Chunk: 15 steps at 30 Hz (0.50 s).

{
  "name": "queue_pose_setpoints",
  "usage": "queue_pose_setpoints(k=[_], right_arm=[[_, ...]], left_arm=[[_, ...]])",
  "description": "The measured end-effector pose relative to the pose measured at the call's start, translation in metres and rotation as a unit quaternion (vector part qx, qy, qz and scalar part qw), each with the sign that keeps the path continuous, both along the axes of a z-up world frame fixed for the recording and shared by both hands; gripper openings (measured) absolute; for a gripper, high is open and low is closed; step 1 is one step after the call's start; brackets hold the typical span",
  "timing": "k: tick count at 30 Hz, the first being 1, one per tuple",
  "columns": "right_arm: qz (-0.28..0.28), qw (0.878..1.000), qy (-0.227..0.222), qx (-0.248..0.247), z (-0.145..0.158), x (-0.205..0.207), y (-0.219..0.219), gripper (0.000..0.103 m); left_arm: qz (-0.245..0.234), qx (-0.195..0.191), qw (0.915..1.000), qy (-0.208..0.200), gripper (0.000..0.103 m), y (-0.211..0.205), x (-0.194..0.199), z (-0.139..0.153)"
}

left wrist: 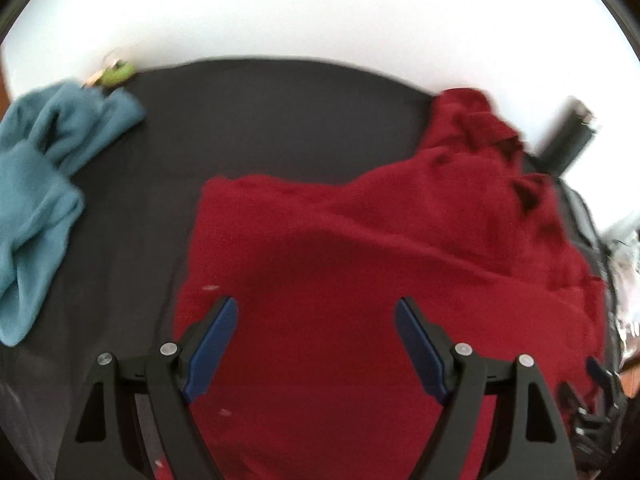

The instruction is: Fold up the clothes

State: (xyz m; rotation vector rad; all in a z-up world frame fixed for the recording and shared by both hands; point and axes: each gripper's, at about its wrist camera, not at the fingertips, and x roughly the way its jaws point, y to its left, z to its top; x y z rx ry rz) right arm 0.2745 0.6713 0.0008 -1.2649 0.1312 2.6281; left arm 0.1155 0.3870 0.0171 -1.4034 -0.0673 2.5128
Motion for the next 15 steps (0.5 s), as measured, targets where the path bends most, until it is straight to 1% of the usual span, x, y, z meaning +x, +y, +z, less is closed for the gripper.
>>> queue_pose_setpoints(k=[2,4,6,9,12,15], right_arm=[[0.0,1.0,0.0,-0.001,0.0,0.0,0.0,0.102],[0.001,1.0,0.0,-0.002,0.0,0.0,0.001,0.102],[0.001,1.0,0.001,-0.003,0.0,0.0,0.001,0.102],[0.001,1.0,0.001,-0.005,0.0,0.0,0.001,0.102],[0.002,1.0,0.002,-0.007,0.0,0.0,0.002,0.102],[0.002,1.0,0.005,-0.012,0.0,0.001,0.003,0.102]], left_arm=[[-0.02,0.006,0.9997,0.015,0.084,0.013,0.007,0.012],[-0.038,0.017,0.999,0.019,0.085,0.026,0.01,0.018],[-0.043,0.024,0.9988,0.007,0.085,0.034,0.007,0.012],[-0.044,0.033,0.9984,-0.016,0.085,0.037,0.004,-0.008],[-0.045,0.035,0.9984,0.003,0.086,0.034,0.009,-0.018],[-0.054,0.026,0.998,0.02,0.087,0.034,0.015,-0.019]])
